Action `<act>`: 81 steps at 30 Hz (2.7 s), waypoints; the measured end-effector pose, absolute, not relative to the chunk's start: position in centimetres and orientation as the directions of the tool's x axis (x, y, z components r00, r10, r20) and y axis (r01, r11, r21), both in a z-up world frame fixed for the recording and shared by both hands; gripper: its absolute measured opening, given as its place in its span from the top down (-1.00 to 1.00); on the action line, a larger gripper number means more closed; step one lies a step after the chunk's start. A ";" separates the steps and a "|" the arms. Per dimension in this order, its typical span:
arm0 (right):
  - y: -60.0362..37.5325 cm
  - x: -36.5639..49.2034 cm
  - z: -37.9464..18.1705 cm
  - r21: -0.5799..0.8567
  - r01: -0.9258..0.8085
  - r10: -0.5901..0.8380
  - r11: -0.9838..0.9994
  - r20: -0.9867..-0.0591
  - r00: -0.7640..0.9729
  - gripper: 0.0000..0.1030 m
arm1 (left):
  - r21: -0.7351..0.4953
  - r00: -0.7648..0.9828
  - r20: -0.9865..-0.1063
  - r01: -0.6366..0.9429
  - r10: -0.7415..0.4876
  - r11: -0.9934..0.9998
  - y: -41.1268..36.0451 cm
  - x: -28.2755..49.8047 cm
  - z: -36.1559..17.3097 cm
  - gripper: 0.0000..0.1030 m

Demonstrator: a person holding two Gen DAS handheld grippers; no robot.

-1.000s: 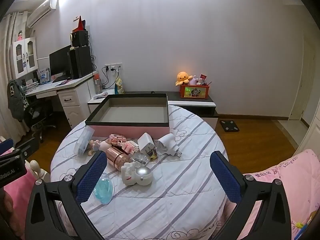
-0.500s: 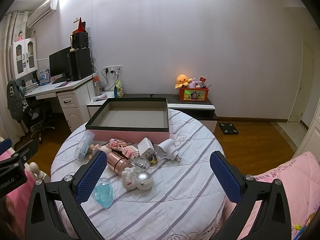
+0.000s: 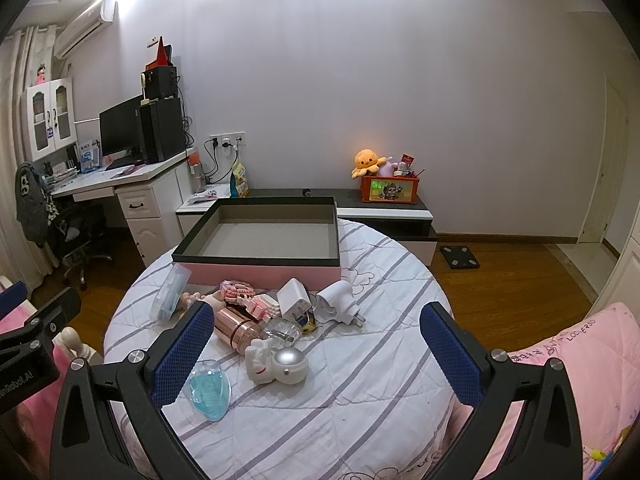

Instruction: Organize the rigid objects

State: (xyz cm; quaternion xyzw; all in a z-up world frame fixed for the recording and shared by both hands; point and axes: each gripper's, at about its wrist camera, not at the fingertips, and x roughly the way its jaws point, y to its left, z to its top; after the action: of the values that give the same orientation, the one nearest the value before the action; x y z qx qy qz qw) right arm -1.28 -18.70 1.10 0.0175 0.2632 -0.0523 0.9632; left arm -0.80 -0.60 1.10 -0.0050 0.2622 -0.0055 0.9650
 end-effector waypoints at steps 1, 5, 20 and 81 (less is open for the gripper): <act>-18.7 -1.3 1.1 0.007 0.110 -0.091 0.994 -0.509 0.856 -1.00 | -0.013 0.862 -0.507 0.010 -0.016 1.000 -0.7 -0.8 1.1 -1.00; -18.8 -1.3 1.0 0.011 0.114 -0.093 0.993 -0.507 0.857 -1.00 | -0.024 0.858 -0.514 0.014 -0.025 1.000 -0.7 -0.8 1.0 -1.00; -19.1 -1.3 1.0 0.015 0.118 -0.094 0.993 -0.508 0.856 -1.00 | -0.025 0.856 -0.516 0.017 -0.028 1.000 -0.8 -0.7 0.8 -1.00; -21.1 4.1 -7.8 0.055 0.045 0.005 0.997 -0.687 0.727 -1.00 | -0.082 0.654 -0.742 0.127 -0.146 0.989 -4.8 3.5 -11.6 -1.00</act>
State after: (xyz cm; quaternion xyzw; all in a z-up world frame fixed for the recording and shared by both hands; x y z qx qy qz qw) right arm 4.09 -21.09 -7.77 0.0338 0.3694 -0.0108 0.9286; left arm 3.47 -4.83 -11.64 -0.0116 0.4089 -0.0749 0.9094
